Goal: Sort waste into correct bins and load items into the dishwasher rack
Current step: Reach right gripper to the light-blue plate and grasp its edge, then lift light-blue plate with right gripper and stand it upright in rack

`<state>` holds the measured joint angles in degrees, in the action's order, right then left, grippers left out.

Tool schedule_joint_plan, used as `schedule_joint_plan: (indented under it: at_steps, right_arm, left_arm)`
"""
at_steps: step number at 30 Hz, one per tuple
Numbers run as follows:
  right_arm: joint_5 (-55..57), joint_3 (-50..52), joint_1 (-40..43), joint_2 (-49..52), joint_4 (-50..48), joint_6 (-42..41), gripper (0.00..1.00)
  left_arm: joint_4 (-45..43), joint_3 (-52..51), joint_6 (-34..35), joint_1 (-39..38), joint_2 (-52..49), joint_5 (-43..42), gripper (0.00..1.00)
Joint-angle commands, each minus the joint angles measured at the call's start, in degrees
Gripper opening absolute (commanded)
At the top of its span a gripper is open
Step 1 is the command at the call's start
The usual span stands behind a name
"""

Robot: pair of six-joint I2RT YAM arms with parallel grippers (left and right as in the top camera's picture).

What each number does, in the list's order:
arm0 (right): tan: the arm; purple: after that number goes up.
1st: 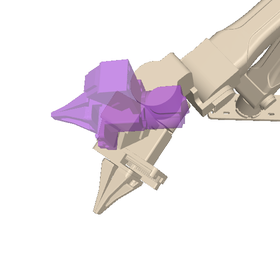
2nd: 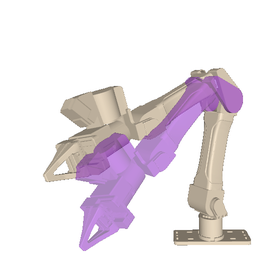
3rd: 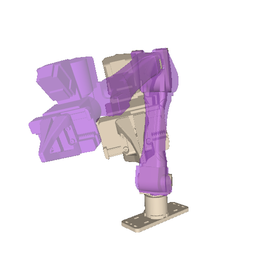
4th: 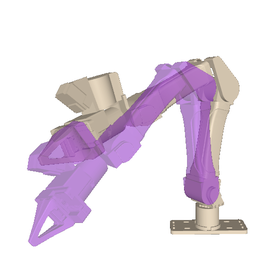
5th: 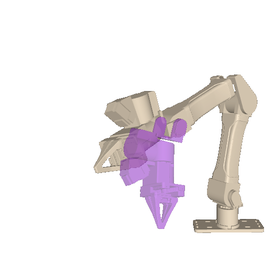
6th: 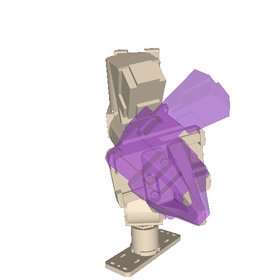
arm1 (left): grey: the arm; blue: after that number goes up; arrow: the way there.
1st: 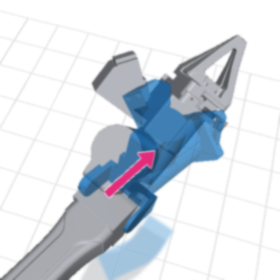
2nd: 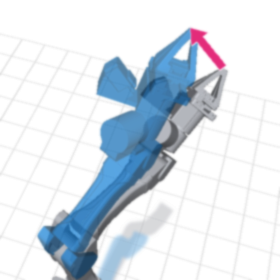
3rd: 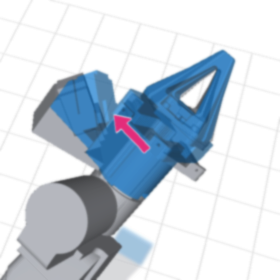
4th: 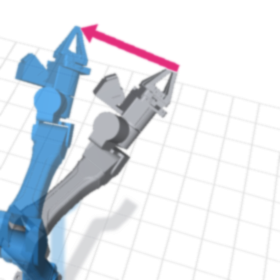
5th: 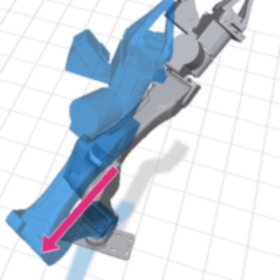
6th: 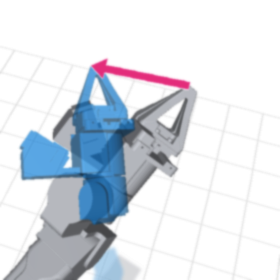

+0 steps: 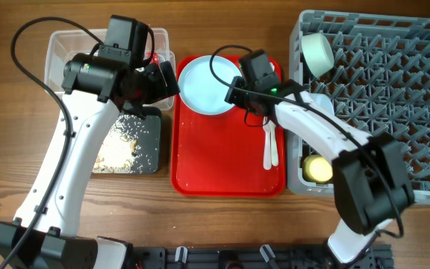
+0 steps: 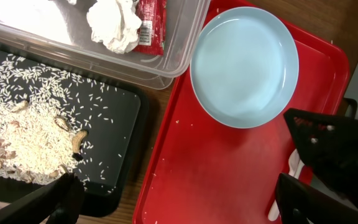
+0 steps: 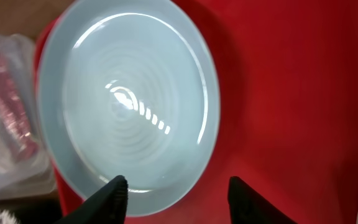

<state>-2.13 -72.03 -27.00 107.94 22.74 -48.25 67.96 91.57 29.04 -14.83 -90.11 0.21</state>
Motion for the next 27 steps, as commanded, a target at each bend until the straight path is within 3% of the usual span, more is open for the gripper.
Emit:
schedule_joint_plan:
  at_steps: [1, 7, 10, 15, 19, 27]
  right_arm:
    - [3.65, 0.31, 0.17, 3.61, -0.22, -4.46, 0.49]
    - [3.39, 0.31, 0.17, 7.48, -0.61, -5.01, 0.35]
    - [2.08, 0.31, 0.17, 8.83, -0.83, -6.01, 0.33]
    - [0.20, 0.22, 0.22, 8.85, 1.46, -6.16, 0.05]
    - [-1.27, -0.04, 0.83, 7.61, 4.92, -5.20, 0.04]
    - [6.43, -6.95, 2.91, -5.05, 17.16, 10.91, 0.04]
  left_arm:
    - [0.04, 0.59, -0.24, 0.22, 0.42, 0.96, 1.00]
    - [0.02, 0.59, -0.26, 0.22, 0.42, 0.96, 1.00]
    - [0.02, 0.59, -0.24, 0.22, 0.42, 0.96, 1.00]
    - [0.04, 0.59, -0.24, 0.22, 0.42, 0.96, 1.00]
    - [0.04, 0.59, -0.26, 0.22, 0.42, 0.96, 1.00]
    - [0.02, 0.59, -0.24, 0.22, 0.42, 0.96, 1.00]
